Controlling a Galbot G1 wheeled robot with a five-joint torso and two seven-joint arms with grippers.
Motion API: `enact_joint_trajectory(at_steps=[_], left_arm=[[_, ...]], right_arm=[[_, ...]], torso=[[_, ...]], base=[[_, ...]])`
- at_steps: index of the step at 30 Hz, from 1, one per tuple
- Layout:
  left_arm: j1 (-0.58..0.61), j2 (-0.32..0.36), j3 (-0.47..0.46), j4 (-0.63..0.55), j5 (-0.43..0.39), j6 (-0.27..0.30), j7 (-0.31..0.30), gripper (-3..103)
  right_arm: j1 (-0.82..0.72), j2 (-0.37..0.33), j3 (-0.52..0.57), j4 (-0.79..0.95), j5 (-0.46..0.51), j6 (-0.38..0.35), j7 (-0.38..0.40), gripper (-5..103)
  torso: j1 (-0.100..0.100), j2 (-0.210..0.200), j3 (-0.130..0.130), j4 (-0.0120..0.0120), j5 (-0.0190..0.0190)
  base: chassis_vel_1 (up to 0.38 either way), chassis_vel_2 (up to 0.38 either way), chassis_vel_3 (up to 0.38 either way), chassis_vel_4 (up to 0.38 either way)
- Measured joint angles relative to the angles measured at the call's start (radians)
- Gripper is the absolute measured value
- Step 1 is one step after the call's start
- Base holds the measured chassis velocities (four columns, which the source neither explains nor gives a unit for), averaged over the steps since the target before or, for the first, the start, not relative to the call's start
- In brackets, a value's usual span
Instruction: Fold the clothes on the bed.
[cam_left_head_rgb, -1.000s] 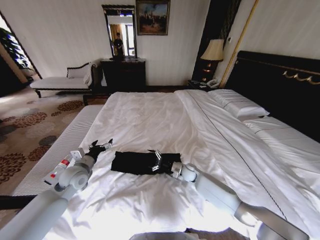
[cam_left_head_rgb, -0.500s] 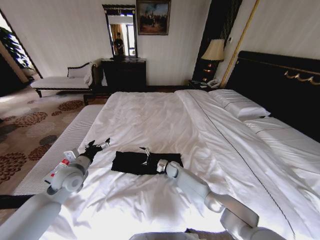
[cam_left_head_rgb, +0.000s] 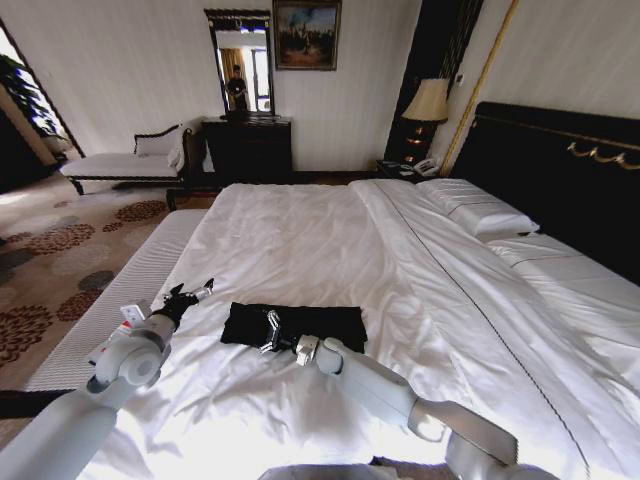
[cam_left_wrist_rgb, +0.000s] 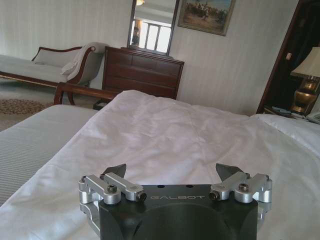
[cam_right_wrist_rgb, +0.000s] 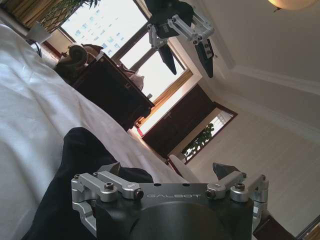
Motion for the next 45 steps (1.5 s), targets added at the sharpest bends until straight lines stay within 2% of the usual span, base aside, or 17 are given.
enact_joint_trajectory(at_steps=[5, 8, 13, 16, 18, 21, 22, 23, 25, 26, 29, 31, 32, 34, 37, 38, 45], left_arm=[[0.028, -0.015, -0.008, -0.016, 0.017, 0.000, -0.001, 100], [0.075, -0.024, -0.030, -0.033, 0.063, -0.001, -0.001, 100], [0.148, -0.046, -0.088, -0.050, 0.136, -0.003, 0.007, 100], [0.232, -0.089, -0.137, -0.075, 0.298, -0.038, 0.038, 100], [0.260, -0.100, -0.151, -0.092, 0.331, -0.048, 0.048, 100], [0.444, -0.170, -0.223, -0.194, 0.456, -0.142, 0.128, 100], [0.444, -0.170, -0.223, -0.194, 0.456, -0.142, 0.128, 100], [0.513, -0.210, -0.242, -0.227, 0.504, -0.209, 0.170, 100], [0.573, -0.262, -0.253, -0.258, 0.528, -0.264, 0.205, 100], [0.573, -0.262, -0.253, -0.258, 0.528, -0.264, 0.205, 100], [0.678, -0.357, -0.280, -0.297, 0.543, -0.347, 0.263, 100], [0.737, -0.384, -0.293, -0.300, 0.569, -0.393, 0.296, 100], [0.737, -0.384, -0.293, -0.300, 0.569, -0.393, 0.296, 100], [0.821, -0.402, -0.299, -0.300, 0.606, -0.455, 0.326, 100], [0.871, -0.405, -0.297, -0.289, 0.642, -0.507, 0.343, 100], [0.904, -0.406, -0.288, -0.272, 0.675, -0.549, 0.354, 100], [0.925, -0.403, -0.275, -0.254, 0.697, -0.578, 0.358, 100]], right_arm=[[0.011, 0.051, -0.025, -0.078, 0.024, -0.022, 0.020, 100], [-0.016, 0.090, -0.037, -0.122, -0.043, -0.015, 0.044, 100], [-0.034, 0.073, 0.004, -0.077, 0.009, -0.056, 0.099, 100], [-0.047, -0.006, 0.078, 0.070, 0.183, -0.174, 0.145, 100], [-0.055, -0.034, 0.101, 0.119, 0.239, -0.214, 0.160, 100], [-0.128, -0.213, 0.214, 0.321, 0.480, -0.356, 0.247, 100], [-0.128, -0.213, 0.214, 0.321, 0.480, -0.356, 0.247, 100], [-0.175, -0.269, 0.267, 0.394, 0.583, -0.397, 0.274, 100], [-0.248, -0.315, 0.347, 0.474, 0.694, -0.439, 0.293, 100], [-0.248, -0.315, 0.347, 0.474, 0.694, -0.439, 0.293, 100], [-0.416, -0.373, 0.531, 0.645, 0.924, -0.514, 0.312, 100], [-0.504, -0.385, 0.629, 0.716, 1.051, -0.572, 0.315, 100], [-0.504, -0.385, 0.629, 0.716, 1.051, -0.572, 0.315, 100], [-0.614, -0.383, 0.730, 0.778, 1.181, -0.637, 0.298, 100], [-0.701, -0.368, 0.812, 0.808, 1.253, -0.682, 0.273, 100], [-0.768, -0.351, 0.873, 0.823, 1.318, -0.720, 0.253, 100], [-0.850, -0.329, 1.005, 0.849, 1.536, -0.846, 0.213, 100]], torso=[[0.000, 0.000, 0.000, 0.0000, -0.0001], [0.000, 0.000, 0.000, 0.0000, -0.0001], [0.000, 0.000, 0.000, 0.0003, 0.0002], [0.000, 0.000, 0.000, 0.0000, 0.0000], [0.000, 0.000, 0.000, 0.0000, 0.0001], [0.000, 0.000, 0.000, -0.0002, 0.0004], [0.000, 0.000, 0.000, -0.0002, 0.0004], [0.000, 0.000, 0.000, -0.0007, 0.0006], [0.000, 0.000, 0.000, -0.0002, 0.0004], [0.000, 0.000, 0.000, -0.0002, 0.0004], [0.000, 0.000, 0.000, -0.0001, 0.0006], [0.000, 0.000, 0.000, 0.0002, 0.0004], [0.000, 0.000, 0.000, 0.0002, 0.0004], [0.000, 0.000, 0.000, -0.0001, 0.0006], [0.000, 0.000, 0.000, 0.0001, 0.0005], [0.000, 0.000, 0.000, -0.0006, 0.0008], [0.000, 0.000, 0.000, -0.0001, -0.0001]], base=[[0.000, 0.000, 0.000, 0.000], [0.000, 0.000, 0.000, 0.000], [0.000, 0.000, 0.000, 0.000], [0.000, 0.000, 0.000, 0.000], [0.000, 0.000, 0.000, 0.000], [0.000, 0.000, 0.000, 0.000], [0.000, 0.000, 0.000, 0.000], [0.000, 0.000, 0.000, 0.000], [0.000, 0.000, 0.000, 0.000], [0.000, 0.000, 0.000, 0.000], [0.000, 0.000, 0.000, 0.000], [0.000, 0.000, 0.000, 0.000], [0.000, 0.000, 0.000, 0.000], [0.000, 0.000, 0.000, 0.000], [0.000, 0.000, 0.000, 0.000], [0.000, 0.000, 0.000, 0.000], [0.000, 0.000, 0.000, 0.000]])
